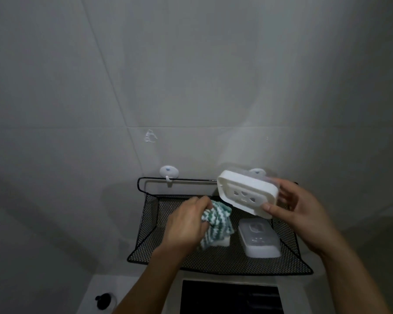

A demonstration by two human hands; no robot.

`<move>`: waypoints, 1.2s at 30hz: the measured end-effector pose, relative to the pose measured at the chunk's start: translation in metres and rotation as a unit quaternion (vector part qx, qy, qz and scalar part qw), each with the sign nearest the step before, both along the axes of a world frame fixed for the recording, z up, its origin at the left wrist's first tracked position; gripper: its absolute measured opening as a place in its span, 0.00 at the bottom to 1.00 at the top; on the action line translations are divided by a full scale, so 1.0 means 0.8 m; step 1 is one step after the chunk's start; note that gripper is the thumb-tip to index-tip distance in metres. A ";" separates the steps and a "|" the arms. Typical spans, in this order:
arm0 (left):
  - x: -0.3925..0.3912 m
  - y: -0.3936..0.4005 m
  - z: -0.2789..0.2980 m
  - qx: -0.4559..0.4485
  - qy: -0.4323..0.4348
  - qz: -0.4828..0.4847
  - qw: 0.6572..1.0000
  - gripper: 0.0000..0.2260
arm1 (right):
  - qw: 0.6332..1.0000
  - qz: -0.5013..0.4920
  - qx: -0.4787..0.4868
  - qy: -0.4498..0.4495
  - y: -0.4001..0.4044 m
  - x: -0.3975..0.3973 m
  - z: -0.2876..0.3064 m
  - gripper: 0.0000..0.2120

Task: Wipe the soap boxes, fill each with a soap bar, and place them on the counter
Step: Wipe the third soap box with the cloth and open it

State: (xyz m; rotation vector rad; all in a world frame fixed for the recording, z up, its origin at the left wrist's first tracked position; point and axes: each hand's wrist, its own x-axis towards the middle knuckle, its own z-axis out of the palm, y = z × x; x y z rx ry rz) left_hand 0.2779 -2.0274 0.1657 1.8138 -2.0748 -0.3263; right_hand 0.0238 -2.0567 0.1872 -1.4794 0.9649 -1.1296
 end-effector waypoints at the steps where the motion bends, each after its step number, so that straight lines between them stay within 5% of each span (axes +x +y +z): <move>1: 0.000 -0.001 -0.005 0.013 0.002 -0.008 1.000 0.13 | 1.000 0.008 -0.005 0.007 0.001 0.001 -0.001 0.26; 9: 0.007 -0.012 -0.021 0.096 -0.014 -0.069 0.993 0.09 | 0.998 0.036 -0.046 -0.024 0.001 -0.013 0.017 0.26; 14: 0.023 -0.017 0.006 0.061 0.189 0.003 0.980 0.09 | 0.997 0.058 -0.041 -0.028 0.002 -0.013 0.010 0.26; 19: 0.019 -0.032 0.048 0.109 0.481 0.040 0.869 0.12 | 0.996 0.080 -0.038 -0.024 -0.002 0.007 0.007 0.29; 24: 0.011 -0.034 0.049 0.181 0.625 0.016 0.759 0.17 | 0.994 0.102 -0.026 -0.024 -0.003 0.026 0.009 0.30; 26: 0.012 -0.032 0.047 0.147 0.629 0.013 0.763 0.16 | 0.996 0.087 0.003 -0.033 -0.002 0.026 0.009 0.34; 29: 0.018 -0.028 0.047 0.070 0.568 0.027 0.820 0.18 | 0.994 0.050 0.086 -0.047 0.001 0.024 0.006 0.38; 36: 0.020 -0.016 0.047 0.022 0.519 -0.021 0.854 0.19 | 0.962 0.091 0.202 -0.160 -0.002 0.030 -0.001 0.24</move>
